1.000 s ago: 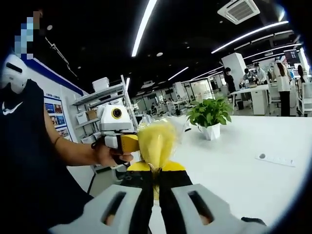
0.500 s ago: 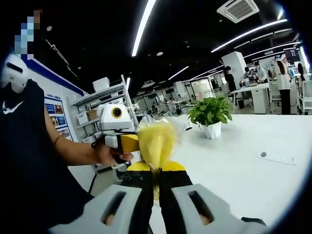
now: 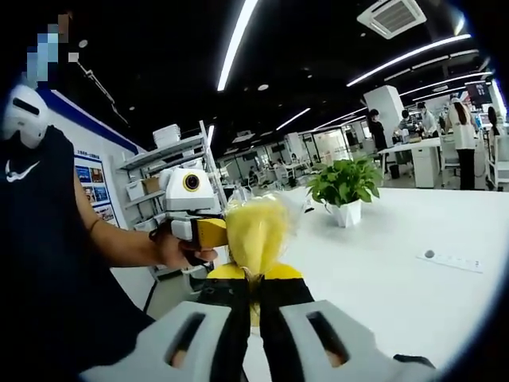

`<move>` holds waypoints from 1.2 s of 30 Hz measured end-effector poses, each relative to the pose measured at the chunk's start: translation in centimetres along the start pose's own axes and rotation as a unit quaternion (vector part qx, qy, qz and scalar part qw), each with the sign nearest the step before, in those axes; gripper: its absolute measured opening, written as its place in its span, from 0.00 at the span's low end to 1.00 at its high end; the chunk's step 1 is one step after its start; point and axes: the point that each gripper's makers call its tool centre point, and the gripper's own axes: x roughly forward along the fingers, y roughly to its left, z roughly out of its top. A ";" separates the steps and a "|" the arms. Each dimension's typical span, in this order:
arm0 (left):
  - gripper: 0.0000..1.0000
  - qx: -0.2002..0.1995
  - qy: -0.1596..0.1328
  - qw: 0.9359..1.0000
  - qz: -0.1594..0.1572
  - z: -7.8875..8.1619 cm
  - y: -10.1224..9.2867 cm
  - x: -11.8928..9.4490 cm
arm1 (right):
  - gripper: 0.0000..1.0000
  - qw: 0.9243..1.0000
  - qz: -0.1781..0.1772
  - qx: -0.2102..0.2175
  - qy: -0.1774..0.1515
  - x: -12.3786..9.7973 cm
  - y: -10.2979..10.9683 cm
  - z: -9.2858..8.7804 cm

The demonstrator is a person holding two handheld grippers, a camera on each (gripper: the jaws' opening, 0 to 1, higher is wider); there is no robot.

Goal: Compare the silicone blocks by pressing each to a similar depth, holding the contact briefly, and releasing to observe deformation and rebound differences across the visible hardness samples.

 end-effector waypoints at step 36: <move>0.00 -0.029 -0.030 0.999 -0.003 2.2 0.3 -0.2 | 0.97 0.993 -0.092 -0.041 -0.064 -1.7 -3.4 2.5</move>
